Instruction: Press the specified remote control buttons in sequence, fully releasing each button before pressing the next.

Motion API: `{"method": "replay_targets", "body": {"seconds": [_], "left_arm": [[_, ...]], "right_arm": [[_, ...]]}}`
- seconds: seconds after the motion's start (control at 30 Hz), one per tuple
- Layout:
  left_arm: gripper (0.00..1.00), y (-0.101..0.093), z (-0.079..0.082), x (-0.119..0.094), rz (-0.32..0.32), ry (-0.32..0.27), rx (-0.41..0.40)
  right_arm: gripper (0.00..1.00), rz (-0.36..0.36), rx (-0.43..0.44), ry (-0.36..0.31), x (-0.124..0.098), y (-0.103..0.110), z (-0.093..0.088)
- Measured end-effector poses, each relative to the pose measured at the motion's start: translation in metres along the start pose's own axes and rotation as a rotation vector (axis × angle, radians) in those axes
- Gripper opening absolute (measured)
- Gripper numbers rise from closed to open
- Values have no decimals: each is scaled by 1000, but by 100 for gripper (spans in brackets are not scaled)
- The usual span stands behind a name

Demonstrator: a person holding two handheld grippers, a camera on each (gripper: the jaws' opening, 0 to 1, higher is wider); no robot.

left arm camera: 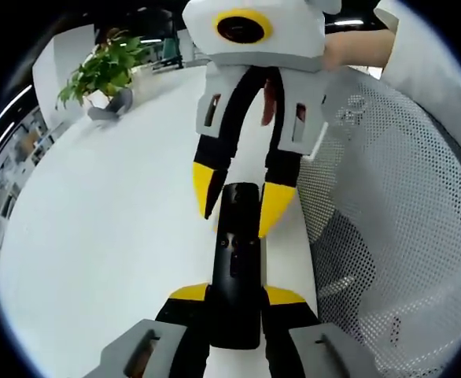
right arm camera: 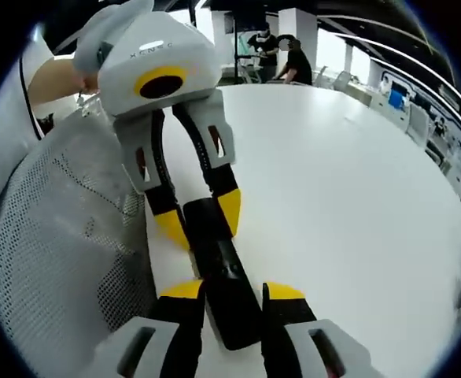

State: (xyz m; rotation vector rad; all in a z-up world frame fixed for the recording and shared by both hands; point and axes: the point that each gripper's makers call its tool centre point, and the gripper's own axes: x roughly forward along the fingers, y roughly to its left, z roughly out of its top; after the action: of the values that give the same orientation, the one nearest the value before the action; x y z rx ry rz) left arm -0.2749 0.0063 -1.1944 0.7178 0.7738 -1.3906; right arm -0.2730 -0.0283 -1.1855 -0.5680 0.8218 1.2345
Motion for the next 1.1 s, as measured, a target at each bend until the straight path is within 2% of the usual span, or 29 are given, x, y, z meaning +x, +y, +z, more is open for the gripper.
{"method": "replay_targets", "body": {"seconds": [0.13,0.3,0.37,0.4,0.43,0.5,0.77,0.83,1.0,1.07,1.1], "left_arm": [[24,0,0,0,2,-1,-4],[24,0,1,0,6,3,-6],[24,0,1,0,7,8,-6],[24,0,1,0,8,10,-7],[24,0,1,0,8,13,-8],[24,0,1,0,10,15,-11],[25,0,1,1,34,33,-38],[25,0,1,0,55,43,-53],[26,2,-1,-3,139,-16,-115],[27,3,-2,-5,168,-39,-182],[27,3,0,-9,180,-72,-248]], "right_arm": [[26,22,-49,32,2,4,-9],[23,11,-46,36,2,2,-11],[23,12,-81,45,3,3,-11],[22,9,-142,63,4,2,-13],[22,-4,-150,72,6,2,-14],[22,-10,-129,80,5,4,-11],[21,-3,-144,94,6,2,-12],[21,-7,-145,96,6,2,-12],[22,-6,-132,109,7,2,-12],[22,-3,-134,111,7,2,-13],[22,0,-137,109,6,2,-13]]}}
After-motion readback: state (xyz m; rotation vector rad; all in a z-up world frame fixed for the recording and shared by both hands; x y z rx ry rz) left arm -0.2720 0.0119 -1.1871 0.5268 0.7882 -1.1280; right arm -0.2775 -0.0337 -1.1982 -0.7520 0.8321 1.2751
